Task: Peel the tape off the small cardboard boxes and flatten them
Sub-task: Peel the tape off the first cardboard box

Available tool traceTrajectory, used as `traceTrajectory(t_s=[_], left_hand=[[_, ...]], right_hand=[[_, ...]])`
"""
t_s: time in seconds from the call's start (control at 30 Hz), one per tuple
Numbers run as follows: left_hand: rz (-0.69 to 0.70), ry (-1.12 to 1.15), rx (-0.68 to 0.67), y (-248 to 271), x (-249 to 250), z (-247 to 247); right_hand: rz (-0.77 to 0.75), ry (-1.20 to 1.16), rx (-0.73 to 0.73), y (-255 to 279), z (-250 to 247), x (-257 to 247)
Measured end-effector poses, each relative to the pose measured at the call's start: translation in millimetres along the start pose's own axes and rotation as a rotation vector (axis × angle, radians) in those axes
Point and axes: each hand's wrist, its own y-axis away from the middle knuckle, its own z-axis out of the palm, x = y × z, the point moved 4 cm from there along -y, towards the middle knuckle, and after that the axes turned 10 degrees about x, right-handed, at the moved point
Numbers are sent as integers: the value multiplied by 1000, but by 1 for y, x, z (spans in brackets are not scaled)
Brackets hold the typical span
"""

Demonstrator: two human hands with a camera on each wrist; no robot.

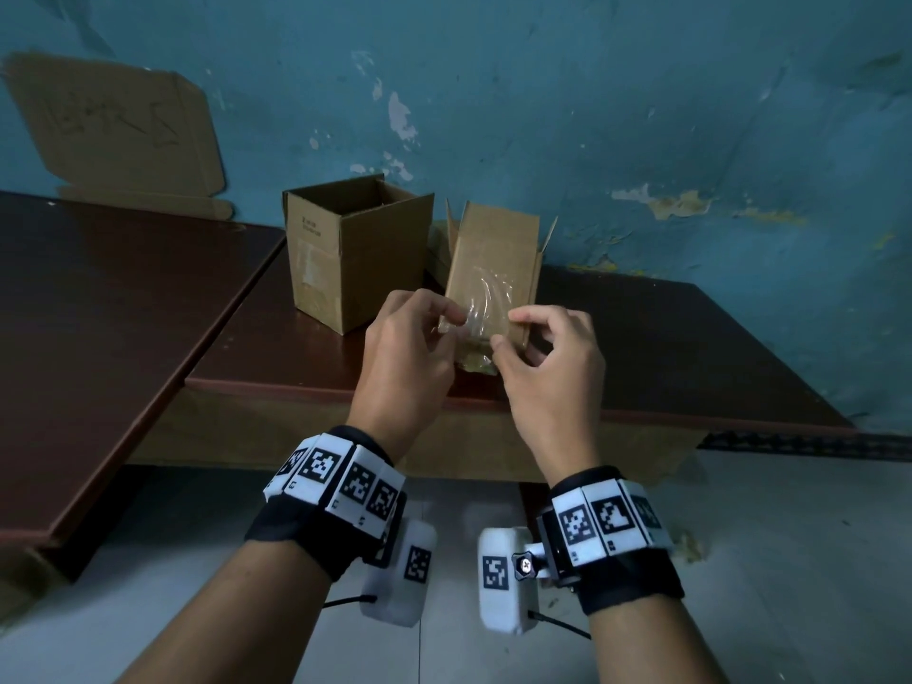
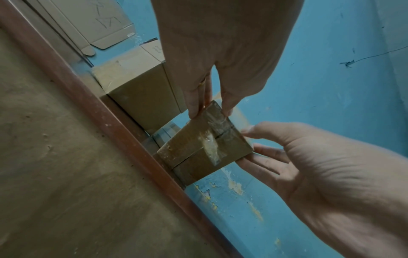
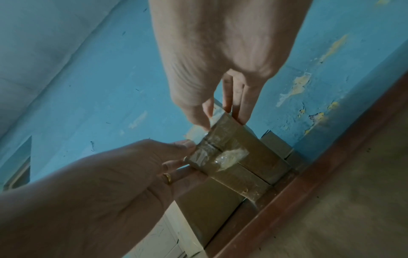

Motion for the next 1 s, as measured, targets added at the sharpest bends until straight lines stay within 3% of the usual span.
traceTrajectory(t_s=[0.23, 0.57, 1.0], left_hand=[[4, -47, -2, 1, 1, 1], [3, -49, -57, 2, -1, 4], [-27, -81, -29, 2, -4, 5]], right_hand=[[-17, 111, -52, -2, -1, 0], [55, 68, -195, -5, -5, -1], [88, 0, -262, -5, -4, 6]])
